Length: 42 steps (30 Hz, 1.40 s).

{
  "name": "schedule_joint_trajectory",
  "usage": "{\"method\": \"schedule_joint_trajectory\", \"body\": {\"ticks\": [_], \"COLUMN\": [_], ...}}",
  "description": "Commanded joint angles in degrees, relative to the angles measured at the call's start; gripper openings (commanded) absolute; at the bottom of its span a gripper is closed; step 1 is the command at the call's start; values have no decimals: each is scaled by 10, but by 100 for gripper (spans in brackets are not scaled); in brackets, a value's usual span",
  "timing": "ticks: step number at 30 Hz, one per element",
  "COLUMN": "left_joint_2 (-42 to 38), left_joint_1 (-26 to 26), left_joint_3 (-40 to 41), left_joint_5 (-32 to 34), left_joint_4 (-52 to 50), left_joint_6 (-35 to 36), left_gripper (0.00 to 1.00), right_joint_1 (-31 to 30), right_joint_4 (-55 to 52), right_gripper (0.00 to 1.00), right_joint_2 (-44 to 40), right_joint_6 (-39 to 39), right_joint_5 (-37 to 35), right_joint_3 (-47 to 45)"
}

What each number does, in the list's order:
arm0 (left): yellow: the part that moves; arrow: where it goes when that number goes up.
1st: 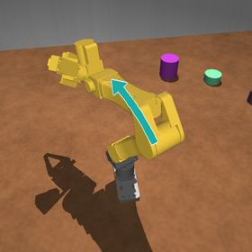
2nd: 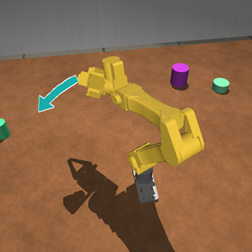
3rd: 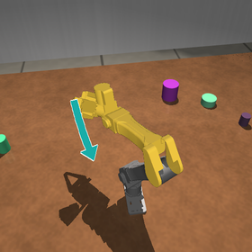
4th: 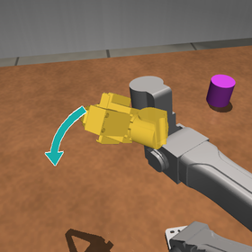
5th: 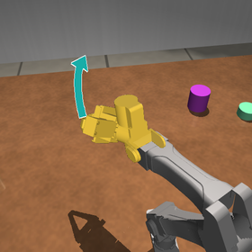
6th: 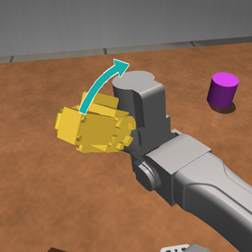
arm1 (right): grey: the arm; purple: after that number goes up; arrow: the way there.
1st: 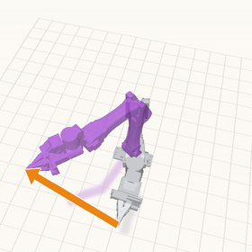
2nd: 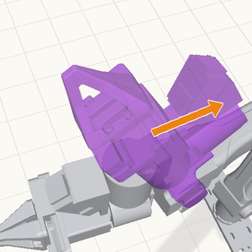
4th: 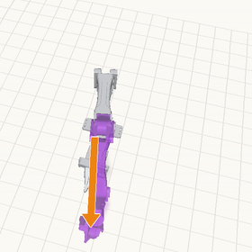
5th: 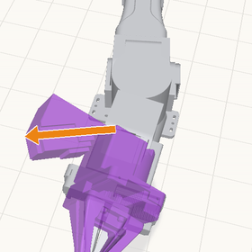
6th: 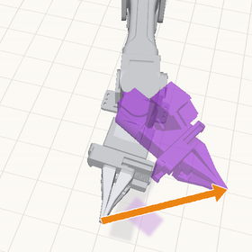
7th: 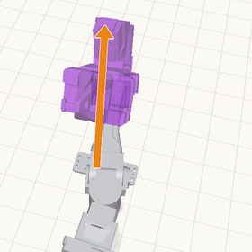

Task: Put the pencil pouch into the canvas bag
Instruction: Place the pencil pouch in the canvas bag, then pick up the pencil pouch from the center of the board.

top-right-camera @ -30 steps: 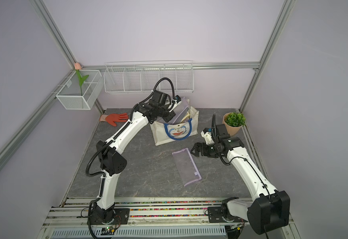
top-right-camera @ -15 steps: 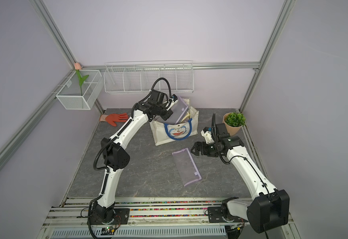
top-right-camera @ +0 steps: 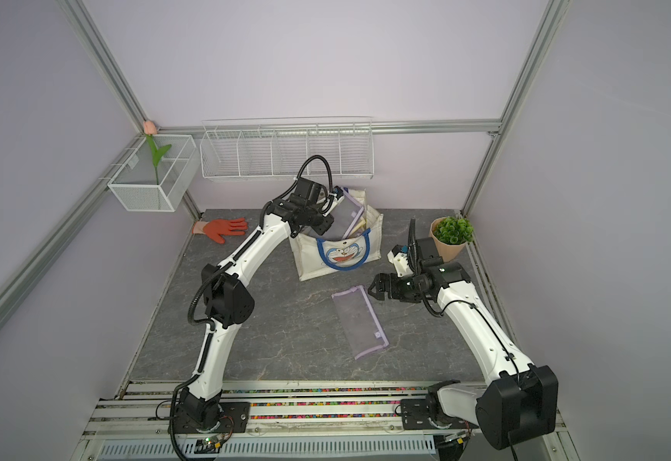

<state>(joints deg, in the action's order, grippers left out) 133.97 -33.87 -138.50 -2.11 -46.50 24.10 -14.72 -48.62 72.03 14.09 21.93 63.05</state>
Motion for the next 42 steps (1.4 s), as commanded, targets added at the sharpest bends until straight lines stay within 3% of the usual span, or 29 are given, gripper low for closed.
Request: {"method": "schedule_joint_trajectory", "body": {"ticks": [1, 4, 8, 12, 14, 19, 23, 26, 30, 37, 42], "left_joint_2": [-47, -74, -144, -281, -356, -527, -588, -589, -528, -391, -322], "left_joint_1": [-1, -2, -1, -6, -13, -78, -128, -164, -170, -179, -181], "left_joint_3": [-18, -18, 34, 220, 334, 604, 780, 878, 958, 925, 963], "left_joint_5": [23, 27, 37, 23, 4, 51, 14, 16, -8, -44, -30], "left_joint_4": [12, 15, 54, 149, 186, 244, 336, 428, 587, 616, 709], "left_joint_6": [-9, -16, -59, -162, -206, -366, -525, -634, -767, -852, -951], "left_gripper": [47, 62, 66, 71, 79, 94, 98, 97, 96, 93, 93], "right_joint_1": [0, 1, 1, 1, 1, 1, 1, 1, 1, 1, -4], "right_joint_4": [-2, -2, -2, 5, 11, 41, 79, 106, 148, 198, 211], "right_gripper": [97, 97, 97, 97, 97, 97, 96, 96, 95, 91, 82], "right_joint_2": [1, -1, -4, -5, -6, 14, 55, 110, 175, 253, 265], "right_joint_6": [-6, -6, -10, -10, -11, -12, -11, -22, -17, -7, -2], "right_joint_5": [-5, -5, -7, -7, -9, 1, 20, 41, 55, 86, 97], "right_joint_3": [13, 12, 9, -4, -15, -48, -79, -94, -106, -105, -117]}}
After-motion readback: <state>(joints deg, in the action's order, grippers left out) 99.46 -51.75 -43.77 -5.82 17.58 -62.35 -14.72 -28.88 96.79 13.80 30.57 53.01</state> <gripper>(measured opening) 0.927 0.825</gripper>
